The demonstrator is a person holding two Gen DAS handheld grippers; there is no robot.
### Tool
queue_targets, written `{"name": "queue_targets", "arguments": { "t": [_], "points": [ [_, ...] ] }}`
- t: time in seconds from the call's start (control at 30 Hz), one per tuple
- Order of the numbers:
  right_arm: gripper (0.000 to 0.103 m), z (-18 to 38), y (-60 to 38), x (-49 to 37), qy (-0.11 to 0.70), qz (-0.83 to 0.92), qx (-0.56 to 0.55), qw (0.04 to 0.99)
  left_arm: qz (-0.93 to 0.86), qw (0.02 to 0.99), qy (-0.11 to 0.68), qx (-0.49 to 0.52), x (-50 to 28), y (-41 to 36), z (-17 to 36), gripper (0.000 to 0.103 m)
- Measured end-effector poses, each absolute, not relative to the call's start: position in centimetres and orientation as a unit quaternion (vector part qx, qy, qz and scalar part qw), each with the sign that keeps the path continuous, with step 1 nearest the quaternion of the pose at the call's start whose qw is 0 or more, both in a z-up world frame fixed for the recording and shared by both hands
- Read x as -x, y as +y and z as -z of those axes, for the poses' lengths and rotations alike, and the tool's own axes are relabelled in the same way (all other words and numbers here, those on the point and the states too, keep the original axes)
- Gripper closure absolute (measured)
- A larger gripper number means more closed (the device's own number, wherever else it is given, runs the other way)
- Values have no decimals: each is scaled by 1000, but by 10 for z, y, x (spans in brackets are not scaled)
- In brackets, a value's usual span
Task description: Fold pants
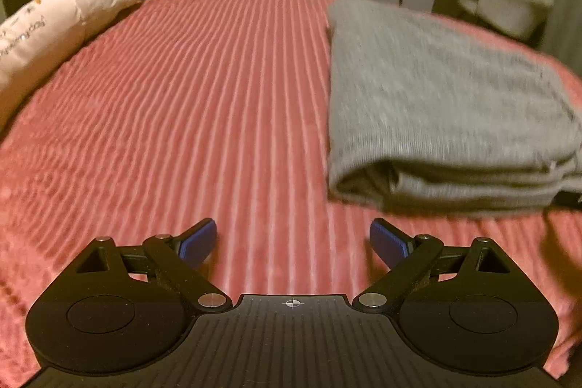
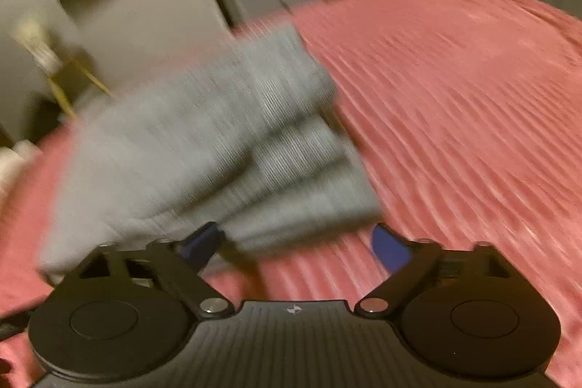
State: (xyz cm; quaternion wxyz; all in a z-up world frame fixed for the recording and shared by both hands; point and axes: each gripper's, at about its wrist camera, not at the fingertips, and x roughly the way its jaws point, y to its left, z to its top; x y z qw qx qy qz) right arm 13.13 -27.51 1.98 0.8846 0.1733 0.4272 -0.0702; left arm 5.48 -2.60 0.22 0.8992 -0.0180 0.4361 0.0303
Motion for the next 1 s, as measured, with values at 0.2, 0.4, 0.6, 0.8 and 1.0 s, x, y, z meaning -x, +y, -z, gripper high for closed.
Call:
{"name": "queue_targets", "arguments": {
  "t": [0.2,0.4,0.6,0.8,1.0],
  "points": [
    [4,-54,-240,-88,356,47,-110,927,-23,906,423,0,-41,-43,-19,7],
    [4,-85,-213,-73,362,44,-34,931,0,933,357,-36,-15,-65,-56,4],
    [4,-108,-195,-69,355,26,18,934,9,944,329,-37,-20,-78,-76,0],
    [4,-82,-198,-80,366,39,2,930,2,935,353,-33,-39,-83,-45,0],
    [4,-69,-206,-92,362,56,-26,930,4,931,365,-12,-47,-78,-32,0]
  ]
}}
